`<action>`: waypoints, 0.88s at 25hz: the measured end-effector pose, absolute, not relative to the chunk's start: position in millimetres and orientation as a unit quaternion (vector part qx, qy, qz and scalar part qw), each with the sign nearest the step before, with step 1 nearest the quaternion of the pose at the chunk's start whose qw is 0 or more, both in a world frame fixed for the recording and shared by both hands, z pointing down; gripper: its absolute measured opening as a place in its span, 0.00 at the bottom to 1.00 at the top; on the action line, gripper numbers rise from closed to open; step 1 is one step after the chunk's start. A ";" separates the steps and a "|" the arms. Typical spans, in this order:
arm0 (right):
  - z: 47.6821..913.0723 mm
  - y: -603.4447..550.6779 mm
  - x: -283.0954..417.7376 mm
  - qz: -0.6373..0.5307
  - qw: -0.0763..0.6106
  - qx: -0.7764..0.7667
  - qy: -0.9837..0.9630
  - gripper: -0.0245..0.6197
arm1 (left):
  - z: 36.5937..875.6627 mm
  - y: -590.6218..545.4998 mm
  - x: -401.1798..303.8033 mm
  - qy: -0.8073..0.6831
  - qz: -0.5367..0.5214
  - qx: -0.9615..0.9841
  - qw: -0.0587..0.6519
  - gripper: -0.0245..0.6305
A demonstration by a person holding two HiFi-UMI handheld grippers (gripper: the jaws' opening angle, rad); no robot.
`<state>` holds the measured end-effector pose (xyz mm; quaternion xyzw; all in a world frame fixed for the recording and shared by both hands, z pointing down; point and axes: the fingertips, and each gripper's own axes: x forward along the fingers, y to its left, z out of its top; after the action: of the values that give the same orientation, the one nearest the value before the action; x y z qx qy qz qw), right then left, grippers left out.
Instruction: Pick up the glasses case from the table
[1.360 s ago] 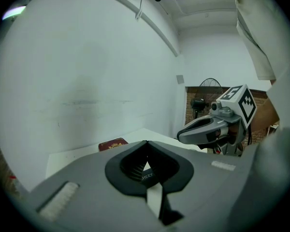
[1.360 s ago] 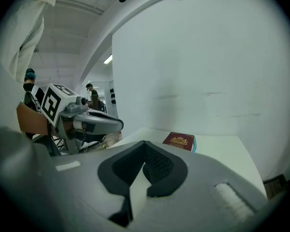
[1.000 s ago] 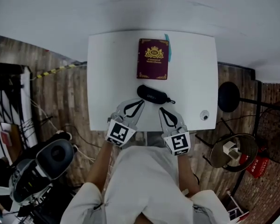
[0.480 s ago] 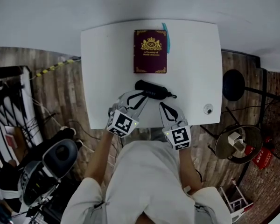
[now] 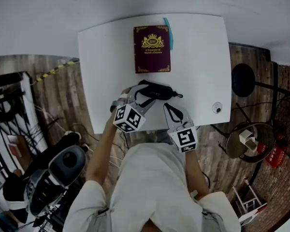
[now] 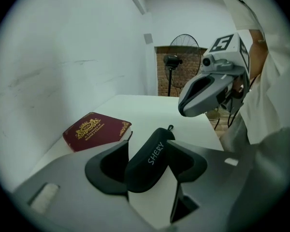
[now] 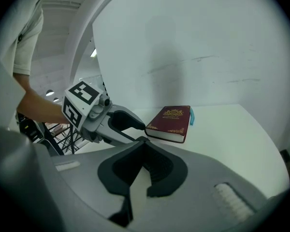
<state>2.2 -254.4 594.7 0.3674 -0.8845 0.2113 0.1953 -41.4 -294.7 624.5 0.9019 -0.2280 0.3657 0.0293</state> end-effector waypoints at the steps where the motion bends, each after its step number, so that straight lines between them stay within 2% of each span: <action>1: 595.7 -253.4 3.0 0.213 0.196 0.368 -0.884 0.05 | 629.2 -295.1 -40.0 -0.221 0.375 0.900 0.025 0.45; 13: 606.0 -247.6 14.5 0.228 0.200 0.382 -0.873 0.05 | 671.2 -296.2 -29.7 -0.144 0.441 0.886 0.006 0.62; 22: 608.1 -248.0 20.7 0.236 0.200 0.390 -0.868 0.05 | 690.5 -297.1 -25.0 -0.110 0.469 0.876 0.001 0.66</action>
<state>20.7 -248.0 608.1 0.3896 -0.8676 0.2356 0.2001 -25.0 -297.1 690.5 0.8765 -0.1099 0.4687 0.0006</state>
